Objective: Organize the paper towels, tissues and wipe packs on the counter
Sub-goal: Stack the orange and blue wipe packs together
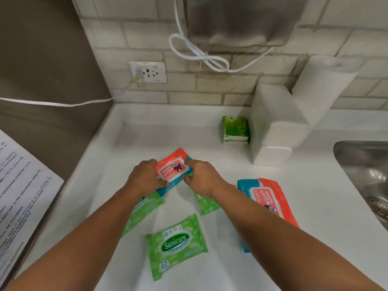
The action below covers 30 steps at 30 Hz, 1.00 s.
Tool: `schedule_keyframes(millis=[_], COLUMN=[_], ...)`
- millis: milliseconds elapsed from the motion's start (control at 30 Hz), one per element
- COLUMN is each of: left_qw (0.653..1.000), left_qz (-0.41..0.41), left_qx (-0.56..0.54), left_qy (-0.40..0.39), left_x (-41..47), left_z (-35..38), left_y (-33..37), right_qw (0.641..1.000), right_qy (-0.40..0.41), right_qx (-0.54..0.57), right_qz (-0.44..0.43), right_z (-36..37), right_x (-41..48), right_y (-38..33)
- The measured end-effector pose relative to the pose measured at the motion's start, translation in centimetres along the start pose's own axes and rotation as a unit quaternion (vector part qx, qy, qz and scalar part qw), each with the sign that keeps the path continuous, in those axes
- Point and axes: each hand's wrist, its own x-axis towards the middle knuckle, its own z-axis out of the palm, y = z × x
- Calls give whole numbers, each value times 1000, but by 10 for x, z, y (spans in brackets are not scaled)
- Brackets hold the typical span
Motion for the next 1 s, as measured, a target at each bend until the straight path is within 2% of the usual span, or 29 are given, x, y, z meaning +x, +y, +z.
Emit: schedule_keyframes(millis=[167,367,467,567,667,833,1000], left_qw=[998,996,994,994,993,947,934], left_qz=[18,-7,-33,-51,-20,-30,28], left_qx=[56,80,75,22,-83,-315,-355], left_qy=[-16,-48,-73,-90,-84,-61,-13], left_x=[16,32,38,43,46,45,33], left_z=[3,0,-4,-8,-12,-18,-29], left_y=[-17,-24,-23,-25,-28,-28,-8], right_qw=[999,996,995,998,1000,999,995], right_qy=[-32,-46,-49,-26,10,36,72], right_qx=[-13,-81,-81,-53,-12,35,63], right_qz=[13,12,17,23,23,20,-9], right_z=[21,37,39,40,44,43,37], right_x=[28,51,57,59,59,53,49], right_y=[-10,-12,-10,-6,-1,0,-2])
